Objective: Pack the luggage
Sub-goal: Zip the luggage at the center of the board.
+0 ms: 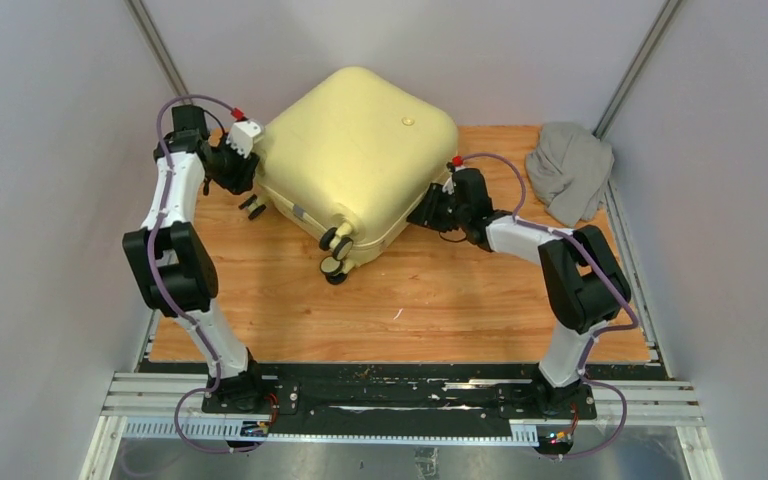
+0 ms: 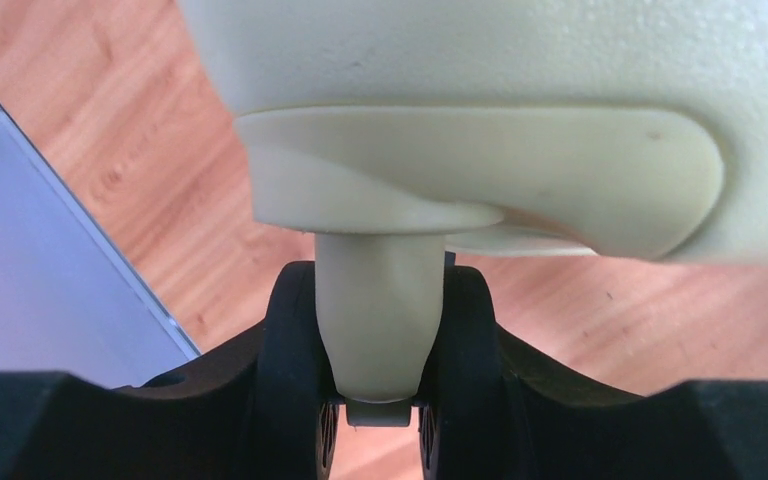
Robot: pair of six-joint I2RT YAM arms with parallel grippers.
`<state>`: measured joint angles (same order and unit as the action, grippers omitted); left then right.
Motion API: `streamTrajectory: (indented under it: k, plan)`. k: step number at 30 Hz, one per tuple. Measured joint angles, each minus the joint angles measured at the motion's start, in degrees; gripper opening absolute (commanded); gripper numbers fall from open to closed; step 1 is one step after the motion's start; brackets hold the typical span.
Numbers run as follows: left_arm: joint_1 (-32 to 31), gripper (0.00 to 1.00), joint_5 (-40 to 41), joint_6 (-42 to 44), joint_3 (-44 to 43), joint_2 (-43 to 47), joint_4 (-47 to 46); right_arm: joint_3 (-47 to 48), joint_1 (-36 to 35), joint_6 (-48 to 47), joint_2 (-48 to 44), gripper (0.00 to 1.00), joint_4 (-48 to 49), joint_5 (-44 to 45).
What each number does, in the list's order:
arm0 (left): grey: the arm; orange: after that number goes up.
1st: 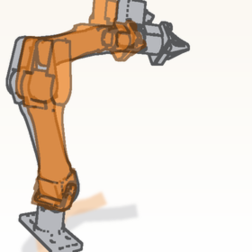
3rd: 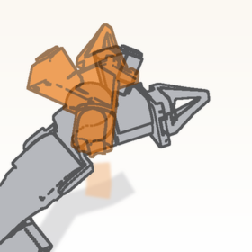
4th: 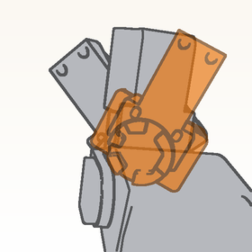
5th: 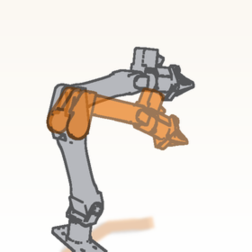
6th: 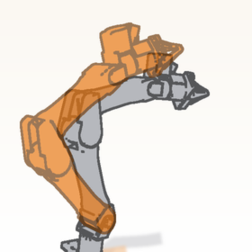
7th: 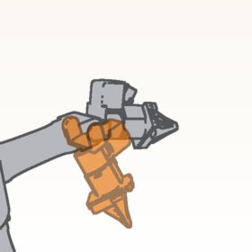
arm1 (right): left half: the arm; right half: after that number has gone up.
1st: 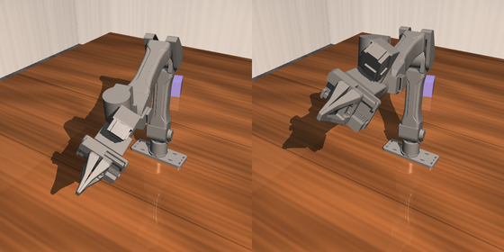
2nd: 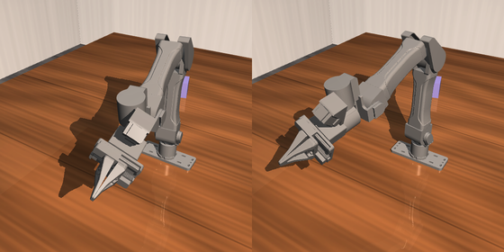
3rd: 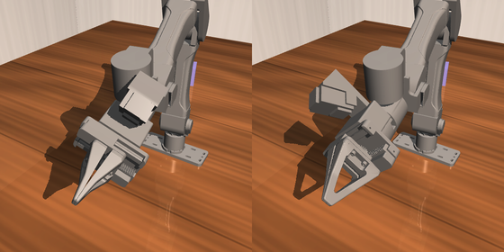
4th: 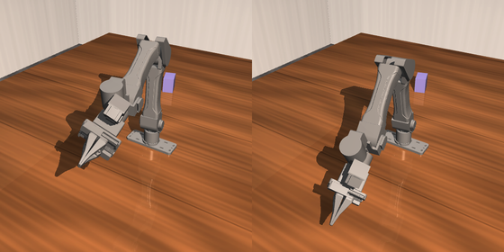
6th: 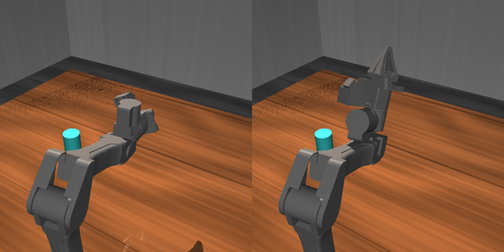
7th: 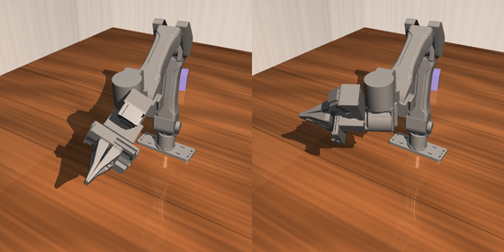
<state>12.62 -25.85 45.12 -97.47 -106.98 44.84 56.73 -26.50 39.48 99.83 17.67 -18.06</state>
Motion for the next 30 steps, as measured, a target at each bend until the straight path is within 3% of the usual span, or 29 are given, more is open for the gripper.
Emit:
streamTrajectory:
  k: [5,11,17,21,30]
  plan:
    - [0.1,0.00,3.2,-2.1,9.5,8.4,2.0,9.1,4.1,-4.9,6.2,0.46,-4.4,-2.1]
    - [0.7,0.00,7.8,-6.3,16.7,17.6,3.8,14.8,5.7,-13.0,9.4,0.56,-6.5,-2.9]
    - [0.7,0.00,9.9,-7.2,17.6,22.7,8.5,-0.2,7.3,-17.9,1.0,0.58,2.2,-4.8]
    - [0.7,0.00,9.4,-7.5,15.6,22.0,11.5,-9.6,8.0,-20.7,-3.6,0.59,10.0,-11.8]
    - [0.4,0.00,9.6,-7.6,15.5,21.7,12.3,-15.3,8.0,-22.3,-6.1,0.62,21.7,-29.1]
